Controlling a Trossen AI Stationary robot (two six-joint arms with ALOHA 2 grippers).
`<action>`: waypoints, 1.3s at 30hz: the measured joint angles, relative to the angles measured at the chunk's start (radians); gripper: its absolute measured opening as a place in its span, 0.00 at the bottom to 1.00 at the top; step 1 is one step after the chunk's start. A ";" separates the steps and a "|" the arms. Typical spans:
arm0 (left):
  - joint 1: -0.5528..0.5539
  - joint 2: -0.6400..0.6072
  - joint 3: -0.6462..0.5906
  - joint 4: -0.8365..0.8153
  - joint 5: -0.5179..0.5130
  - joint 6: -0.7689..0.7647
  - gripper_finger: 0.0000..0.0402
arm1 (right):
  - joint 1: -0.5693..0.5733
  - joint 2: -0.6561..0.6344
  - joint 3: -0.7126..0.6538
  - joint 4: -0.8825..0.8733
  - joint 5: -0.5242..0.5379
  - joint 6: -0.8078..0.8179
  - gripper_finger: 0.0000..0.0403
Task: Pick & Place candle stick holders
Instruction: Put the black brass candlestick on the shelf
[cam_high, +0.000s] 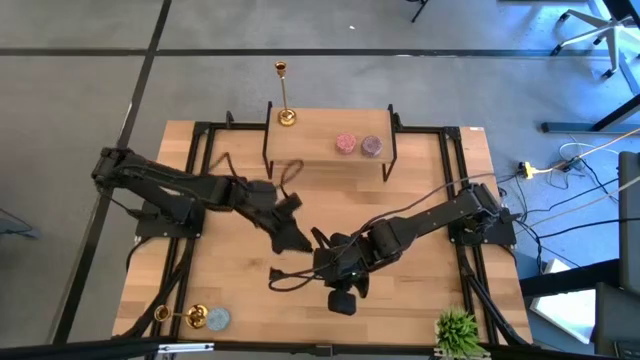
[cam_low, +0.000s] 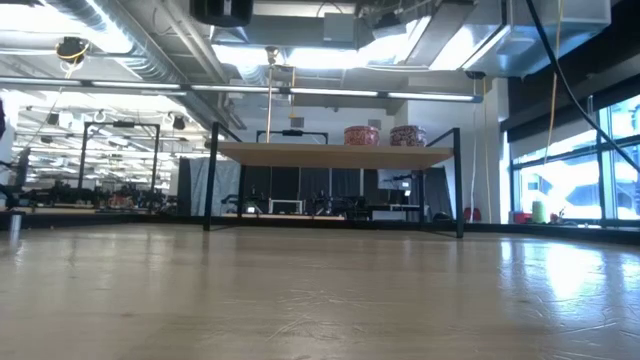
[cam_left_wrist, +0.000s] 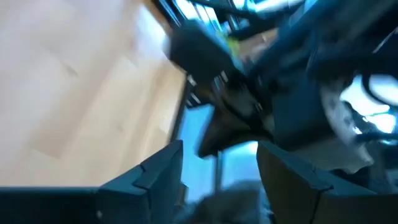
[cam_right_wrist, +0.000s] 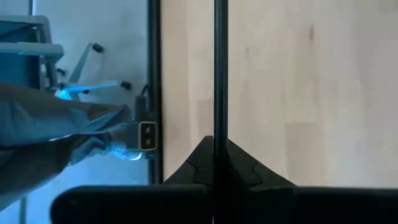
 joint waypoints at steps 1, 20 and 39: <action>0.014 -0.019 0.000 -0.016 -0.012 0.024 0.52 | 0.000 0.000 0.000 0.002 -0.006 0.003 0.02; 0.018 -0.457 0.000 -0.571 -0.904 0.016 0.46 | 0.005 -0.216 0.000 0.415 0.406 -0.069 0.02; -0.337 -0.095 0.000 0.095 -1.370 0.309 0.46 | -0.027 -0.309 -0.038 0.687 0.347 -0.180 0.02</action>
